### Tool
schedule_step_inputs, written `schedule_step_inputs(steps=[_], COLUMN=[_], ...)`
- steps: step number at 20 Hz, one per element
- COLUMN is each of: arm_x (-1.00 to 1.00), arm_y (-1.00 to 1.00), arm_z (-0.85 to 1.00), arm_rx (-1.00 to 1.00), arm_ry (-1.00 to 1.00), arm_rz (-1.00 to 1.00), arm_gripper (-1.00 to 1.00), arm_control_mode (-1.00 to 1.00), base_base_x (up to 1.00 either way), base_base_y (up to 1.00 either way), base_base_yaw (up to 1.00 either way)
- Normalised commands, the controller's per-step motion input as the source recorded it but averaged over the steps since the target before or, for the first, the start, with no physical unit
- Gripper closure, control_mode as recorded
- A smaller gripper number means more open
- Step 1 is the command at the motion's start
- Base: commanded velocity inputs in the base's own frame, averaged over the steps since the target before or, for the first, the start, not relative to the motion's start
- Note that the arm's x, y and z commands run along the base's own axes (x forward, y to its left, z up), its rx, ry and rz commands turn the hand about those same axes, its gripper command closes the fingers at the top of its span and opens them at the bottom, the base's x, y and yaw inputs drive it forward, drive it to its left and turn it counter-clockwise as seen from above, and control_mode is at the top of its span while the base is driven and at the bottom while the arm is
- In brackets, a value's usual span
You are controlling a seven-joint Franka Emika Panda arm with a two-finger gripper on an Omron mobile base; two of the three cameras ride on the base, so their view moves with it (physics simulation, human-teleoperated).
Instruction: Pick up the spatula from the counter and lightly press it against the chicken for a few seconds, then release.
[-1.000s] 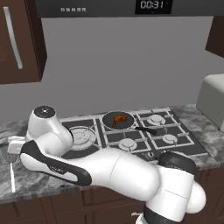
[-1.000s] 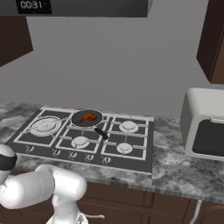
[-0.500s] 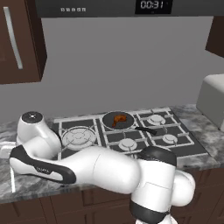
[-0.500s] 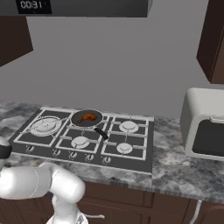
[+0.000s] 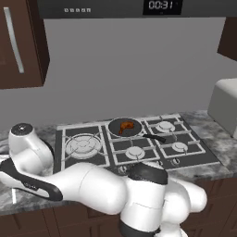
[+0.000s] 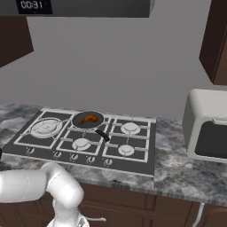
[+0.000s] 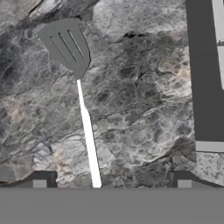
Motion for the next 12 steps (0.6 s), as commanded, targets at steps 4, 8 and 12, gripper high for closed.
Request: schedule_step_inputs(steps=[4,8,12], arm_x=[0.16,0.22,0.20], arm_y=[0.19,0.21,0.12], arm_z=[-0.16,-0.16,-0.30], arm_rx=[-0.01,0.00,-0.01], arm_ry=[0.00,0.00,0.00], arm_rz=[0.00,0.03,0.05], arm_gripper=[-1.00,-1.00,-1.00], arm_control_mode=[-1.00,-1.00,-1.00], base_base_x=[0.00,0.00,0.00], base_base_y=[0.00,0.00,0.00], base_base_yaw=[0.00,0.00,0.00])
